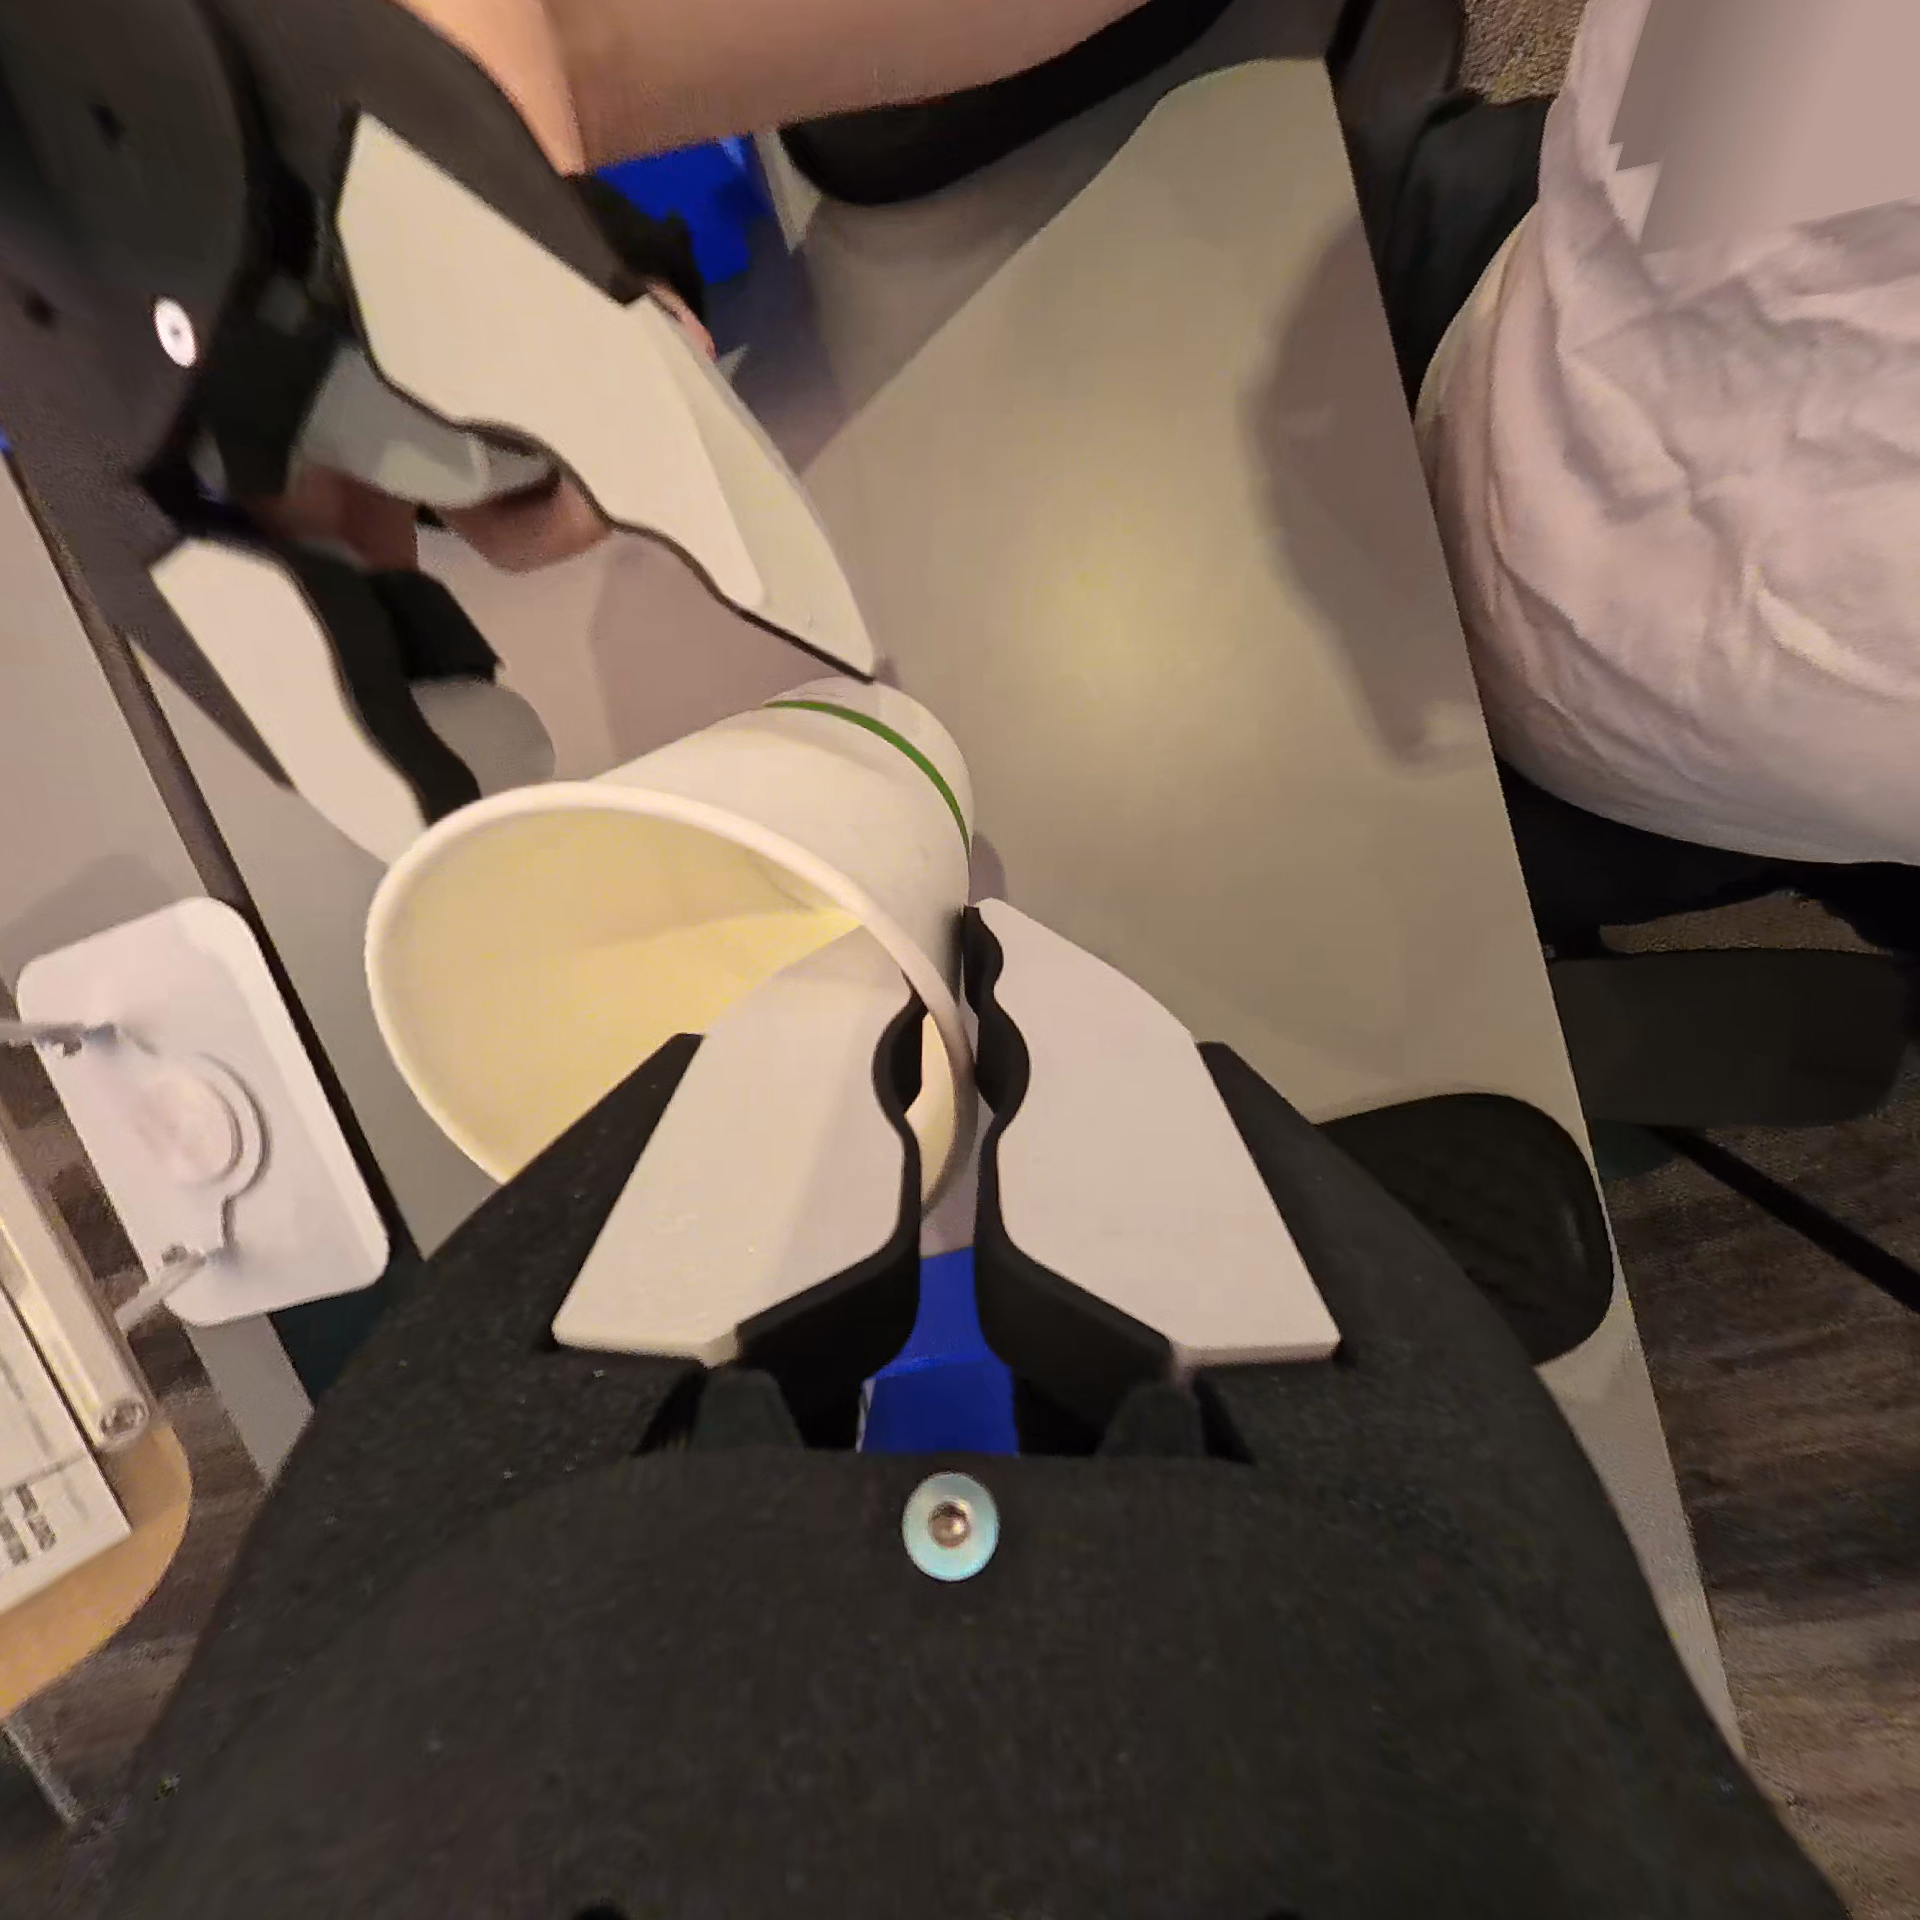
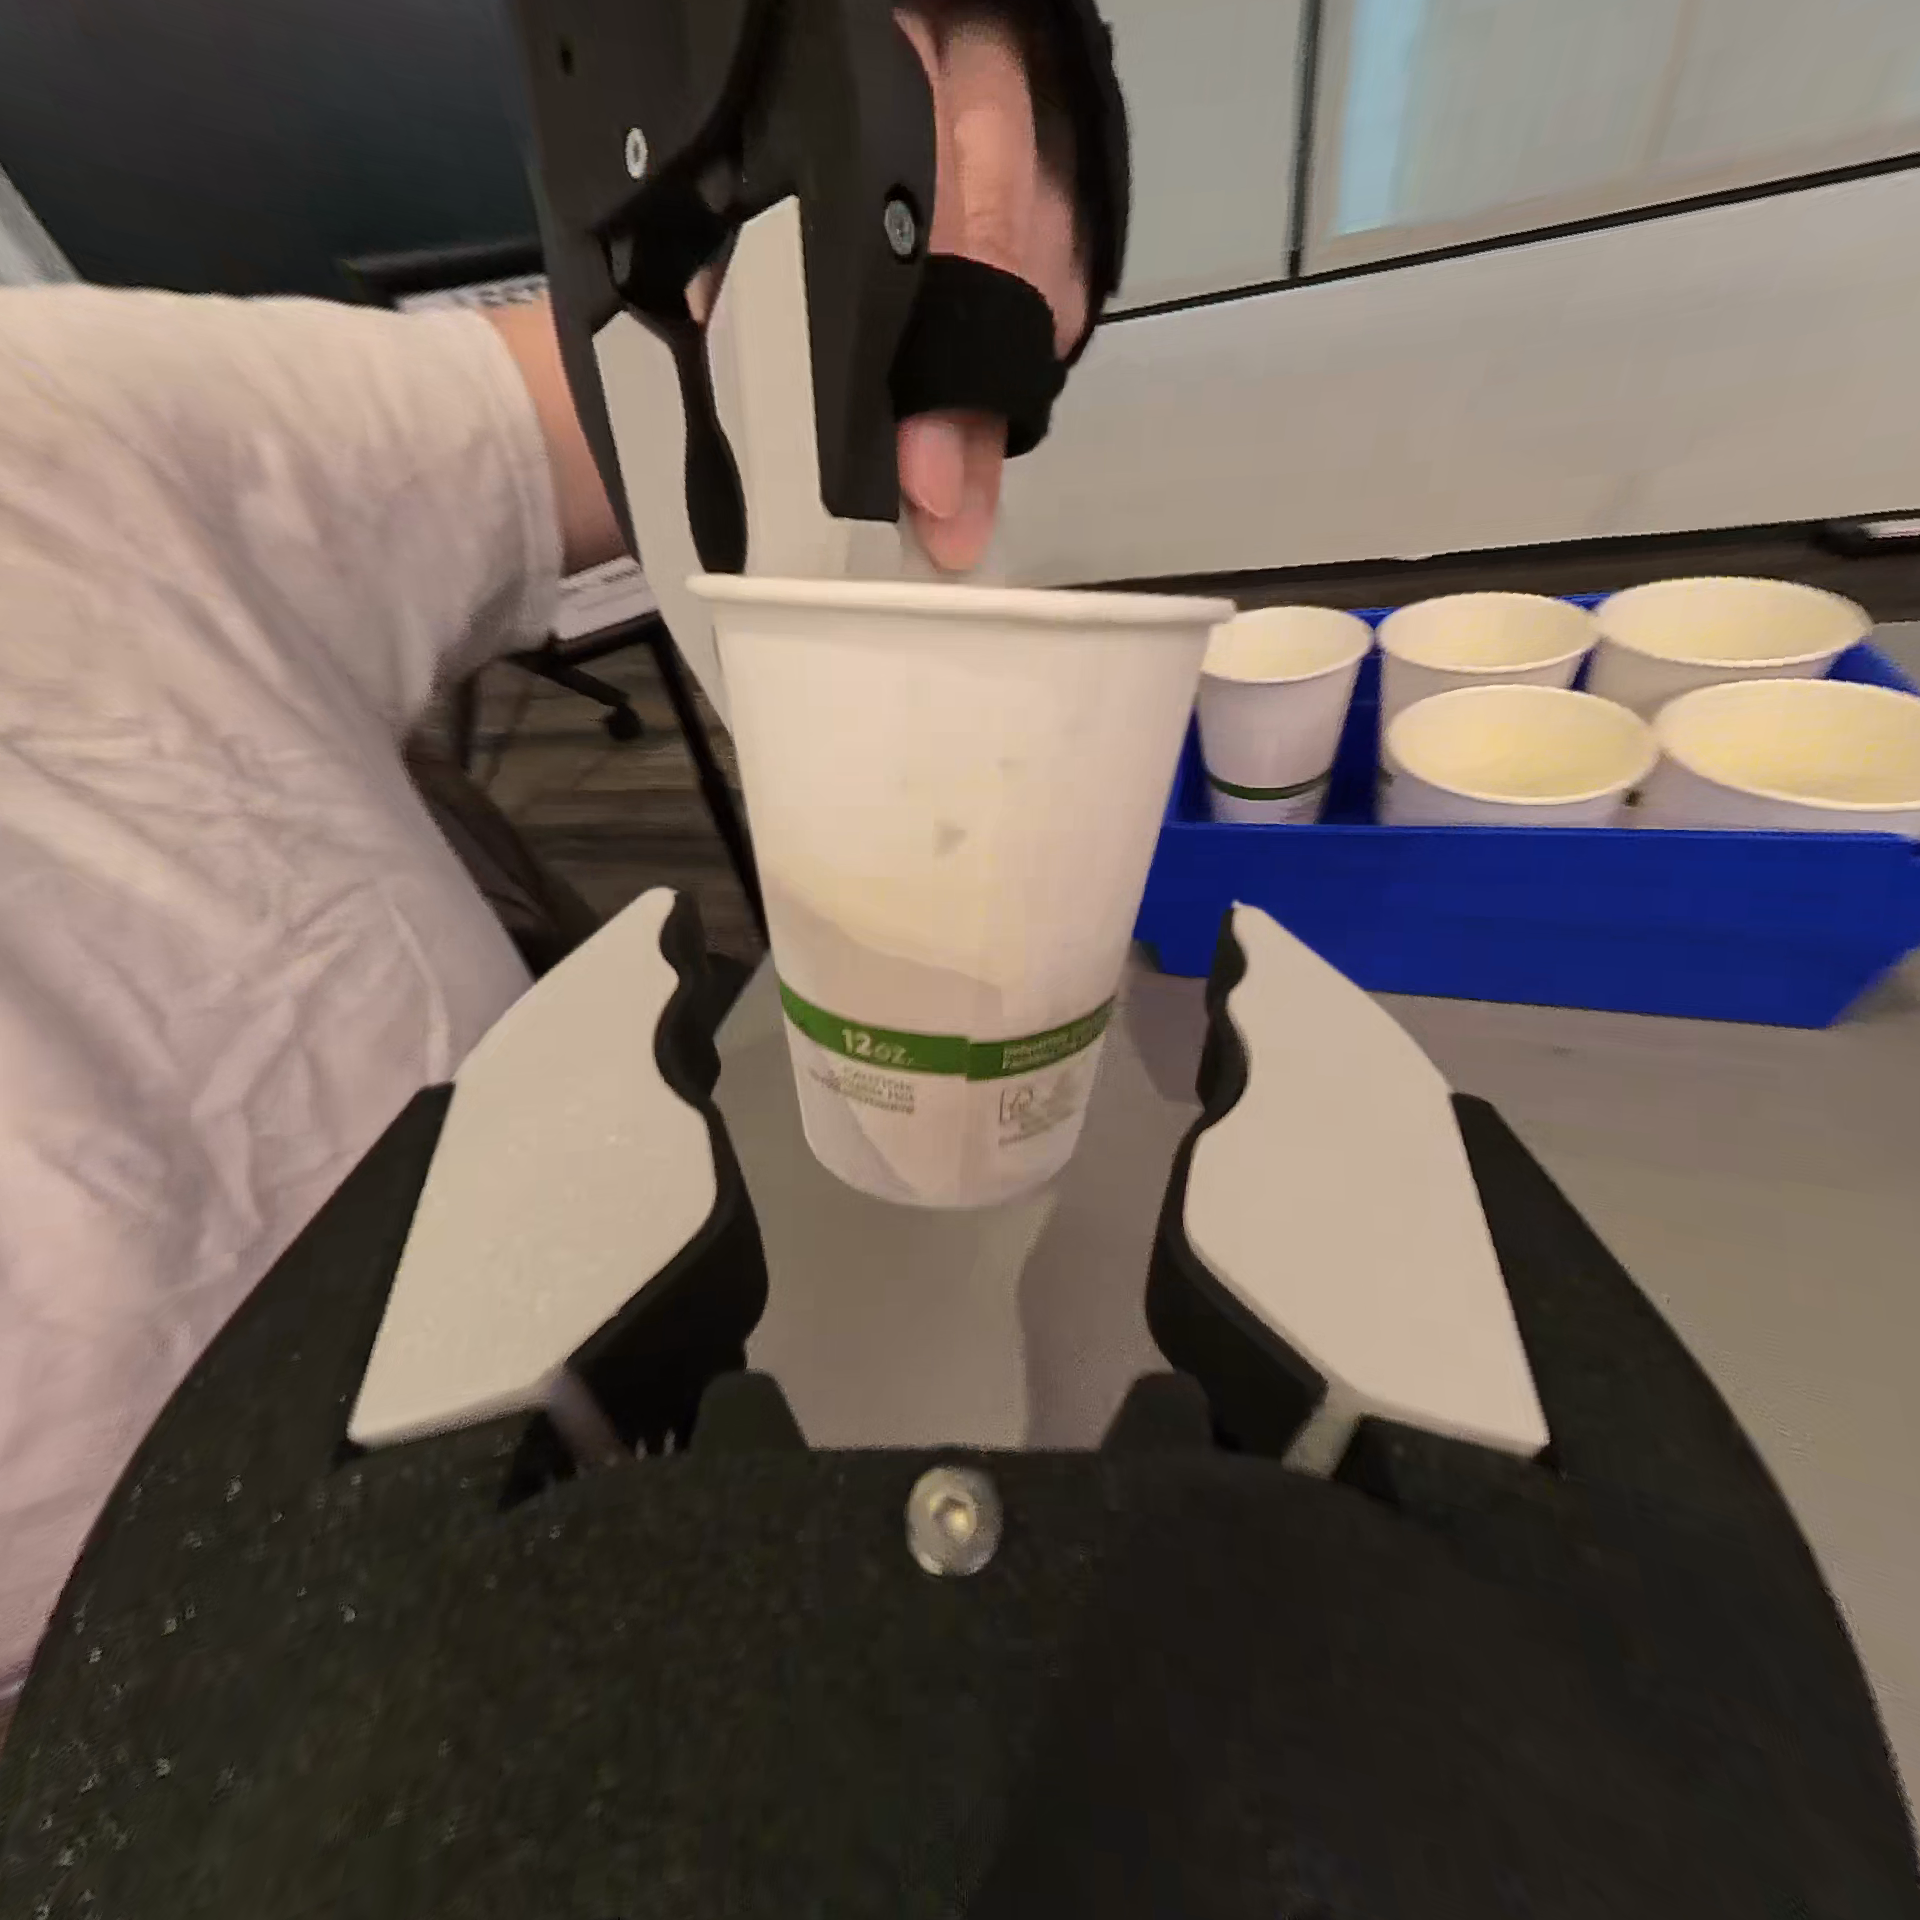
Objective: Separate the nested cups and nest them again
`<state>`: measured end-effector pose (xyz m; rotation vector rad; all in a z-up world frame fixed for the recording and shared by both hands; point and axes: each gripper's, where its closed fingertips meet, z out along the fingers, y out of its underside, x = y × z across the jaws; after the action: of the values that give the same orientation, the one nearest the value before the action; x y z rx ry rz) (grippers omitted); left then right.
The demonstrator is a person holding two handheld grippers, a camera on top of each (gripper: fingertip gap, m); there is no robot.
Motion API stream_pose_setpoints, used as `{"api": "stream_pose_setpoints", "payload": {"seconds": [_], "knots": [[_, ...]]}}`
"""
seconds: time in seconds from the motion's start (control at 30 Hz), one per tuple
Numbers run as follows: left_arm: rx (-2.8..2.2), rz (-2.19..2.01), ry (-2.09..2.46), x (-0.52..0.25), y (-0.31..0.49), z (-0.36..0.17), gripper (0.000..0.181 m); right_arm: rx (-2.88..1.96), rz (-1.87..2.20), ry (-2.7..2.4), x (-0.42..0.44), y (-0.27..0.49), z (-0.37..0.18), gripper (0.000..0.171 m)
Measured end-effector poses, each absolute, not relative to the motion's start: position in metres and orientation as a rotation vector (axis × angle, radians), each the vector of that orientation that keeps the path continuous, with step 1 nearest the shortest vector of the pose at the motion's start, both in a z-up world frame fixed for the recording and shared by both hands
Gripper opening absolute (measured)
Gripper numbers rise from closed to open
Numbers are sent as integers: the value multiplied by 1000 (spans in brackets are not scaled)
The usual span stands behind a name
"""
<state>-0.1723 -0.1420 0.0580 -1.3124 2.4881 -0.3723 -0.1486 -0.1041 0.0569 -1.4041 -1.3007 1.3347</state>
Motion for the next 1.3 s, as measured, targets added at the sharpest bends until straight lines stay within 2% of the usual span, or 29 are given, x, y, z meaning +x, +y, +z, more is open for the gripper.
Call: {"api": "stream_pose_setpoints", "payload": {"seconds": [0.33,0.8,1.0,1.13,1.3], "knots": [[-1221,-406,2577,-161,-160,49,4,-1385,1444,-1517,-164,-134,31,90],[-1243,-403,2566,-161,-168,48,5,-1382,1556,-1559,-168,-142,30,88],[-1267,-447,2409,-148,-160,62,30,-1435,1589,-1506,-166,-132,30,87],[-1255,-440,2186,-142,-143,94,46,-1468,1474,-1460,-151,-116,34,87],[-1317,-485,1904,-160,-121,129,47,-1482,1084,-1197,-73,-70,77,88]]}}
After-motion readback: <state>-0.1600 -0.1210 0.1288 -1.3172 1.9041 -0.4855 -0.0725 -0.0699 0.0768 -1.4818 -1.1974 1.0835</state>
